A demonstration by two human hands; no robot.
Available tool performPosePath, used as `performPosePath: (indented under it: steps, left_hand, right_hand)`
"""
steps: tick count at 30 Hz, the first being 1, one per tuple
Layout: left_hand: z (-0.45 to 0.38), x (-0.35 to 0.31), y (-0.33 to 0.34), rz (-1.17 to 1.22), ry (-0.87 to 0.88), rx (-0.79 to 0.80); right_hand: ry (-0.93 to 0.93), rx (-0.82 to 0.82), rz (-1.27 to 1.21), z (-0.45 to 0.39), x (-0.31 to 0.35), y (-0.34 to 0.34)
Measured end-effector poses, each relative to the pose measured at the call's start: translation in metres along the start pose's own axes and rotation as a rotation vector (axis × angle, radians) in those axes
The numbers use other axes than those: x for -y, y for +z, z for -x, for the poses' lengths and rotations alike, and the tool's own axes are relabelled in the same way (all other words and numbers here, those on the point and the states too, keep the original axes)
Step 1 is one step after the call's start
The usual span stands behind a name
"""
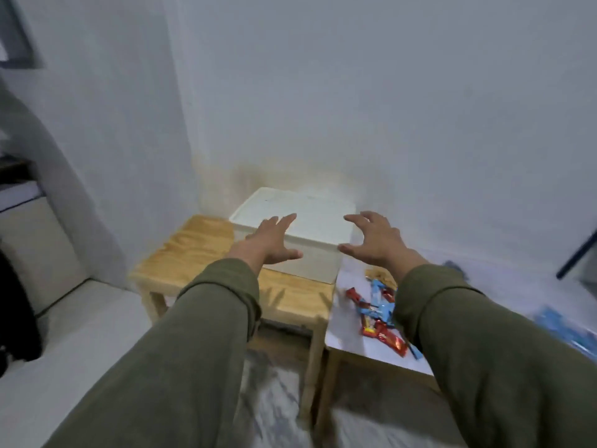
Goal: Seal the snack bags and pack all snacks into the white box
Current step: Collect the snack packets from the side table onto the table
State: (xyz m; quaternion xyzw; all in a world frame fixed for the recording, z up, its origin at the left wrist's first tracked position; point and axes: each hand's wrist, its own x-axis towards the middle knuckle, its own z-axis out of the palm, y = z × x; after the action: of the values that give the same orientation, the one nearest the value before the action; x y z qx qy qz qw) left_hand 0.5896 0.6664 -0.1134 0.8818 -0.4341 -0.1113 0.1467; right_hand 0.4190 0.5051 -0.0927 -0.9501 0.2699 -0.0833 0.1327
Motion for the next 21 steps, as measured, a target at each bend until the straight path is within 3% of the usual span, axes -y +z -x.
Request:
performPosePath:
  steps: [9,21]
  left_hand:
    - [-0.069,-0.236,0.084,-0.035,0.404,0.131]
    - [-0.083,-0.49,0.209,-0.051,0.755,0.324]
  right_hand:
    - [0.37,-0.12,0.021,0.106,-0.211,-0.078]
    - [0.737,-0.199,0.07,0.25,-0.412,-0.115]
